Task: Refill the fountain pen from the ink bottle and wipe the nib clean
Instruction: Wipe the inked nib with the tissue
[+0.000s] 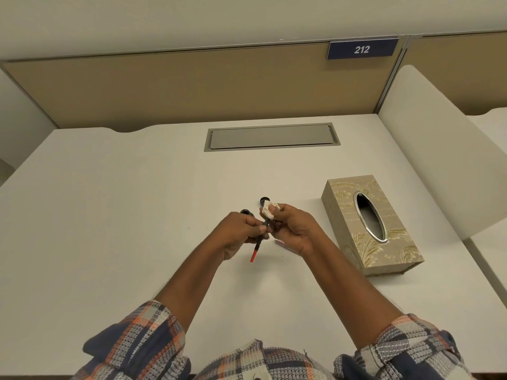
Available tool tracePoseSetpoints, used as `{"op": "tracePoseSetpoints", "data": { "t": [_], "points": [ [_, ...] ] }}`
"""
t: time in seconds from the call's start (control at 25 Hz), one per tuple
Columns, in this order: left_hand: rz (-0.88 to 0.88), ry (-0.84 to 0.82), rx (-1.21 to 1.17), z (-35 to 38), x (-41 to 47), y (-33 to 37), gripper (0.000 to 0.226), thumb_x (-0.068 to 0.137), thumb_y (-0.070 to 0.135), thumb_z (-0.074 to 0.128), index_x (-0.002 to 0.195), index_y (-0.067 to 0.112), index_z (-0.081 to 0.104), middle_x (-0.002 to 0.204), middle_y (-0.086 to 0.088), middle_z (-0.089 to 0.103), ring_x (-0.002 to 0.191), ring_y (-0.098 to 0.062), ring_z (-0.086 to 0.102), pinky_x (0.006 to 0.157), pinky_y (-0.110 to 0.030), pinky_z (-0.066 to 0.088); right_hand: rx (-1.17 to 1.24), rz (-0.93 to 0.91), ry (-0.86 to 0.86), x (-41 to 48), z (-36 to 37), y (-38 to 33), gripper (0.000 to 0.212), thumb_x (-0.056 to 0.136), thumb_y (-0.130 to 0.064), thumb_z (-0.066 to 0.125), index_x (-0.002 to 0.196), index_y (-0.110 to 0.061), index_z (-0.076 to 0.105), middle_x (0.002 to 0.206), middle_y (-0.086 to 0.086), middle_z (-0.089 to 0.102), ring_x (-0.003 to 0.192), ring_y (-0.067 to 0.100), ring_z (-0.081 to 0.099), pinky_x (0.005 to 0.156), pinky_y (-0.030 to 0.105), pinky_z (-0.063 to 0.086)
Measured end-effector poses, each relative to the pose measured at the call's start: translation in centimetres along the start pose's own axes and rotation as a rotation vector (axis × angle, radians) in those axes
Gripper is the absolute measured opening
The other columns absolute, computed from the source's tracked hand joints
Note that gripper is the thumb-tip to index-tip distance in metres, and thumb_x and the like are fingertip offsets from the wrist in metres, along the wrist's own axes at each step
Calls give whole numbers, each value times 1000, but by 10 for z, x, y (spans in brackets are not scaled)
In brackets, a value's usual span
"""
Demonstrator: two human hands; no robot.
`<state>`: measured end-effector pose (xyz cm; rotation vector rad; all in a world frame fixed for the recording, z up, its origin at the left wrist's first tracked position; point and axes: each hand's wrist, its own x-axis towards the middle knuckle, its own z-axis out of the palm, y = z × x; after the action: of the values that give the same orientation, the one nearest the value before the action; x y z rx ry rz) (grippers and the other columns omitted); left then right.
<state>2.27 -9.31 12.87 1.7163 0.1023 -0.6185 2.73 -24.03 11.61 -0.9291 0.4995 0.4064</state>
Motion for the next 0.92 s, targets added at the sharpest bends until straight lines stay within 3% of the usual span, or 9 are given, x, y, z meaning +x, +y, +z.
{"op": "tracePoseSetpoints", "data": {
  "t": [0.16,0.32,0.48,0.68,0.92],
  "points": [
    [-60,-68,-130,-5,-2,2,16,85,-4,58,80,2,72,73,-10,70,70,-17,67,74,-27,55,80,102,-38,-5,-1,-1,14,93,-4,57,81,-7,64,74,6,71,72,16,58,65,27,42],
    [-43,-44,-69,-5,-4,0,10,82,-4,62,82,0,71,80,-14,70,73,-18,68,69,-24,56,225,96,24,-3,-3,-3,14,94,-4,55,86,-11,64,68,5,74,80,13,63,70,24,40],
    [-13,4,-241,-3,-4,-3,12,85,-1,58,85,0,70,82,-10,69,77,-20,66,77,-26,56,216,64,120,-1,-8,-8,11,91,-3,59,90,-12,63,67,3,75,70,12,71,65,22,39],
    [0,27,-369,3,-3,-1,15,90,4,54,92,1,68,91,-13,64,86,-24,60,88,-35,50,166,103,154,-3,-3,-1,8,83,-7,71,89,-11,68,88,7,71,79,15,65,63,22,40],
    [39,100,-384,9,-1,-5,14,89,5,56,89,7,71,95,-7,66,93,-24,56,103,-44,41,138,55,195,-6,1,3,8,80,-8,75,81,-13,69,80,3,68,70,10,56,56,22,37]
  ]
}}
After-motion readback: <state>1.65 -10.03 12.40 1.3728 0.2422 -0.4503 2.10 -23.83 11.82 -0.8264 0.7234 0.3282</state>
